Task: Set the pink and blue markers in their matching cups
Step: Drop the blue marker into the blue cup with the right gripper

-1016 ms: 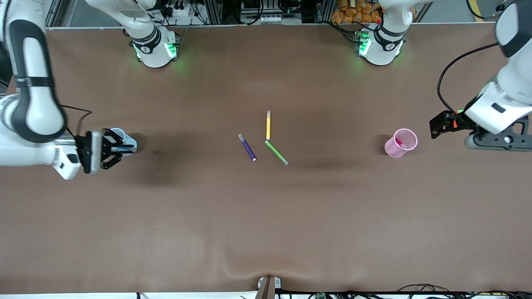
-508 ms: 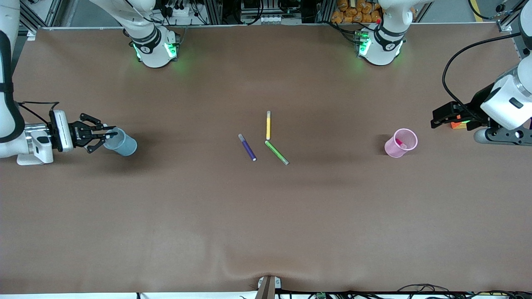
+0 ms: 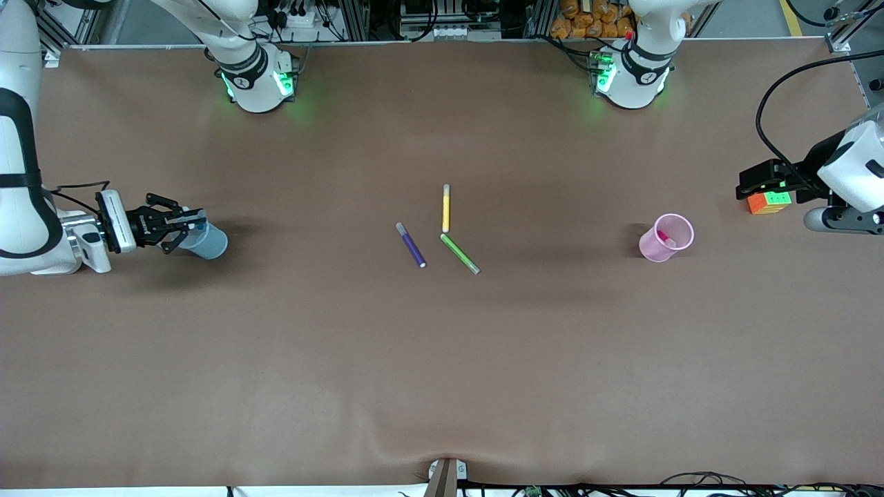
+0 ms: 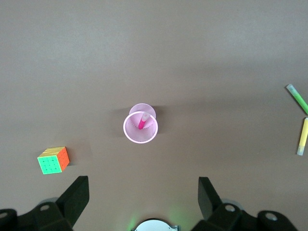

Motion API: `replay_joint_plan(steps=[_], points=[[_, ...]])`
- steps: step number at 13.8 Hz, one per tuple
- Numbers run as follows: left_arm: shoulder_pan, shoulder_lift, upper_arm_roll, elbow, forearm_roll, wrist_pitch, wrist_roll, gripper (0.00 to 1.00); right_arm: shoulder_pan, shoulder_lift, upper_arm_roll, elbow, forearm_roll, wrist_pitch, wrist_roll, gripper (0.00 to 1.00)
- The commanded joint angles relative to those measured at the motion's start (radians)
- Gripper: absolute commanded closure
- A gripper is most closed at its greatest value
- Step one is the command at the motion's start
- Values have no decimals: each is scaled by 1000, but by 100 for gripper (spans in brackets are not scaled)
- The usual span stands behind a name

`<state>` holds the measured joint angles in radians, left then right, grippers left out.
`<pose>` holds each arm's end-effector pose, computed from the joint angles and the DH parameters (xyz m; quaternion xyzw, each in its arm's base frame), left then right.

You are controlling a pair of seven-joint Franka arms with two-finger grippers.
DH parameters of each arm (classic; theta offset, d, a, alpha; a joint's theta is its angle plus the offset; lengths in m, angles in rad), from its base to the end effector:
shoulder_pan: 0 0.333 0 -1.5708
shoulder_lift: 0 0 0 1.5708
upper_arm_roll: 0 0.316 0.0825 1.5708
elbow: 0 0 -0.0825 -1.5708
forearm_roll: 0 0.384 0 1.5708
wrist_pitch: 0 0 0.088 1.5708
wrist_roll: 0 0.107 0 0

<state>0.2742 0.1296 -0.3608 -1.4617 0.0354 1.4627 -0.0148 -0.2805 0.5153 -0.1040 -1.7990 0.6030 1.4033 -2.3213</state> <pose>0.5790 -0.0324 0.5973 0.9976 -0.0350 -0.0603 0.0021 0.5357 -0.1400 0.2465 -0.5637 -0.6629 -0.1633 0.4648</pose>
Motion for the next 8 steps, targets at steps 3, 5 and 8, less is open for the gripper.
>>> replay_joint_plan(steps=[3,5,8], points=[[16,1,-6,17,18,-24,18,0,-26,-21,10,87,-18,-63,120,0],[16,-1,2,15,14,-24,22,0,-20,-24,12,142,-46,-82,166,0],[-111,-28,99,17,73,-25,15,0,6,-38,17,228,-89,-86,336,0]])
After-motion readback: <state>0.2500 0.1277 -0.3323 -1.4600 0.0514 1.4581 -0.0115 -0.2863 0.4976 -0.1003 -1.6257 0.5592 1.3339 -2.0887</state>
